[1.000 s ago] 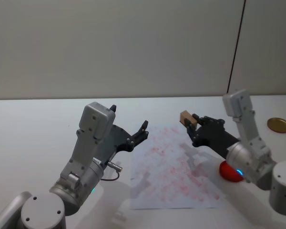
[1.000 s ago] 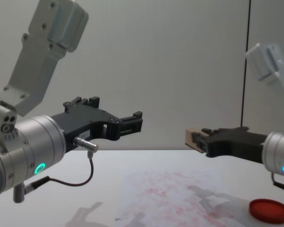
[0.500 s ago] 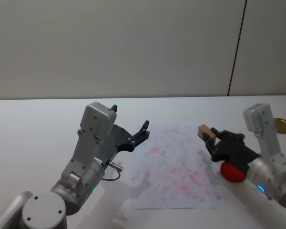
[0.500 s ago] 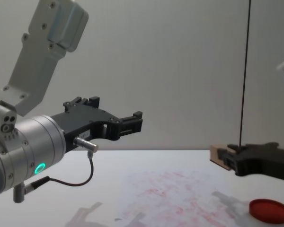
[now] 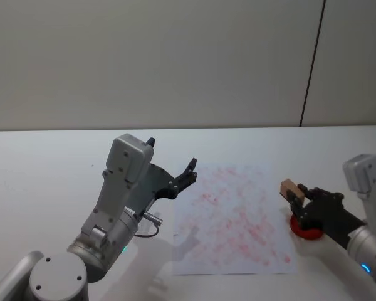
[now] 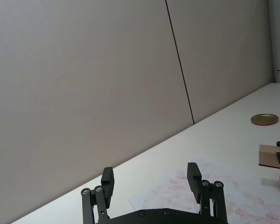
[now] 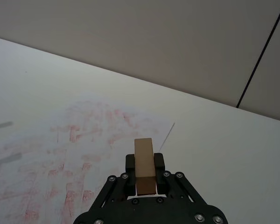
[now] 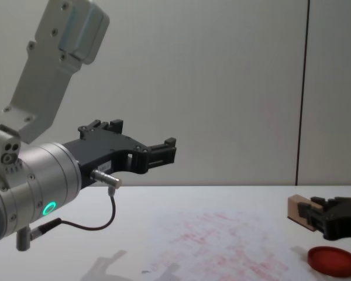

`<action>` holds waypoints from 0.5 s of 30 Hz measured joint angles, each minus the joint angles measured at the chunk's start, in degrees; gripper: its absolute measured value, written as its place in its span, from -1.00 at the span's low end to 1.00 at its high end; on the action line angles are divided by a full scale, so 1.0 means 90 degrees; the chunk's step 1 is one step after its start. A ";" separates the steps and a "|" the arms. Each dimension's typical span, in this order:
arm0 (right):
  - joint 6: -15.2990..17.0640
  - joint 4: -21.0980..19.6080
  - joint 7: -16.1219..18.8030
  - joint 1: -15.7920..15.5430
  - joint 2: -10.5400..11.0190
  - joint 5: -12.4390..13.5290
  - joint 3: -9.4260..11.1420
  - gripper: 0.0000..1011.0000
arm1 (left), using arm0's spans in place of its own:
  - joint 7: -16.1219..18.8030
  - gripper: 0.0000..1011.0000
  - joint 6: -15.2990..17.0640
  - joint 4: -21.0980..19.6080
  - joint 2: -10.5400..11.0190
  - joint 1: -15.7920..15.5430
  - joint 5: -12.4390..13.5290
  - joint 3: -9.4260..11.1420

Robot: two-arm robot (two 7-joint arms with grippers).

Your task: Use the one hand to pick up the stamp and affix it onto the A4 paper.

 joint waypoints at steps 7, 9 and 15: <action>0.0020 -0.0182 -0.0052 -0.0212 0.0142 0.0089 0.0071 -0.57 | 0.0000 0.96 0.0000 0.0000 0.0000 0.0000 0.0000 0.0000; 0.0028 -0.0235 -0.0067 -0.0278 0.0184 0.0122 0.0090 -0.57 | 0.0000 0.96 0.0000 0.0000 0.0001 0.0000 0.0000 0.0000; 0.0043 -0.0339 -0.0087 -0.0409 0.0268 0.0176 0.0128 -0.57 | 0.0000 0.96 0.0000 0.0000 0.0000 0.0000 0.0000 0.0000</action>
